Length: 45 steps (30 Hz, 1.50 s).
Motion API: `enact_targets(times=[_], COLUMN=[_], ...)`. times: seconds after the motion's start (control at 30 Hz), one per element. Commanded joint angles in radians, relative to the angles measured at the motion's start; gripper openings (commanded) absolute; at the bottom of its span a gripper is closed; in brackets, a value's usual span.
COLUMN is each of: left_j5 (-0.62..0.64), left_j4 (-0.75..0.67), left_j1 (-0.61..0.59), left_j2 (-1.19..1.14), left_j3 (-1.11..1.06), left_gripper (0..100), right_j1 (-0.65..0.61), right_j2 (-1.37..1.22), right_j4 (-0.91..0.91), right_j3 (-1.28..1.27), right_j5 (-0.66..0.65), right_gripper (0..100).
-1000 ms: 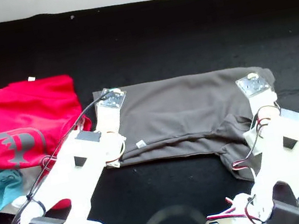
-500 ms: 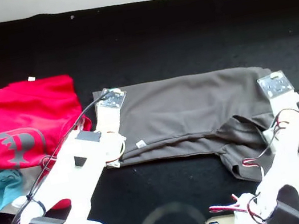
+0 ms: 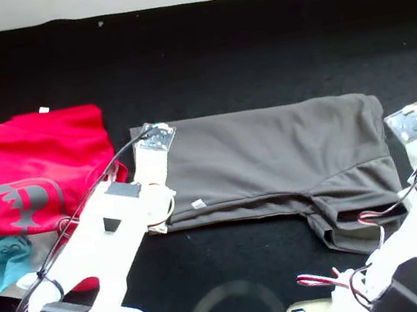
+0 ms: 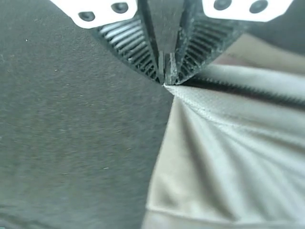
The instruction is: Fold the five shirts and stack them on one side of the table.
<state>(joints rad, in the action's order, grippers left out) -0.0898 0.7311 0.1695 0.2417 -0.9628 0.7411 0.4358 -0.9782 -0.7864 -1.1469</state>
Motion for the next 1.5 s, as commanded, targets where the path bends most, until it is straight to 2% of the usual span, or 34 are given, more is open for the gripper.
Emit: enact_targets(times=[0.0,0.1,0.23,0.3,0.4,0.53,0.63,0.73,0.87,0.97,1.13,1.27,1.47], left_j5=[-0.006,-0.006,-0.005,-0.005,-0.005,-0.003,-0.006,-0.009,-0.009,-0.009,-0.009,-0.009,-0.011], left_j4=[-0.005,0.021,0.204,0.307,0.44,0.528,0.491,0.358,0.166,0.109,0.109,0.11,0.173], left_j1=[0.016,0.015,0.016,0.013,0.013,0.047,0.102,0.143,0.148,0.147,0.145,0.113,0.031], left_j2=[0.008,0.008,0.008,0.008,0.008,0.002,-0.002,-0.002,-0.002,-0.002,-0.002,-0.001,0.007], left_j3=[0.002,0.035,0.153,0.231,0.352,0.466,0.438,0.34,0.203,0.131,0.067,0.036,0.061], left_gripper=[1,1,1,1,1,1,1,1,1,1,1,1,1], right_j1=[0.012,-0.004,-0.004,0.001,0.001,-0.076,-0.196,-0.325,-0.403,-0.41,-0.404,-0.404,-0.386], right_j2=[0.036,0.035,0.036,0.036,0.036,0.036,0.035,0.025,0.024,0.025,0.035,0.035,0.064], right_j4=[-0.067,-0.134,-0.165,-0.174,-0.185,-0.283,-0.297,-0.236,-0.022,0.093,0.088,-0.019,-0.232], right_j3=[0.051,0.048,0.07,0.111,0.17,0.226,0.199,0.156,0.045,-0.053,-0.153,-0.189,-0.139], right_j5=[-0.06,-0.092,-0.103,-0.092,0.005,0.095,0.255,0.387,0.468,0.471,0.453,0.328,0.25], right_gripper=[0.7,0.7,2.2,7.7,19.3,19.2,13.5,0.0,0.5,0.6,0.6,0.6,0.6])
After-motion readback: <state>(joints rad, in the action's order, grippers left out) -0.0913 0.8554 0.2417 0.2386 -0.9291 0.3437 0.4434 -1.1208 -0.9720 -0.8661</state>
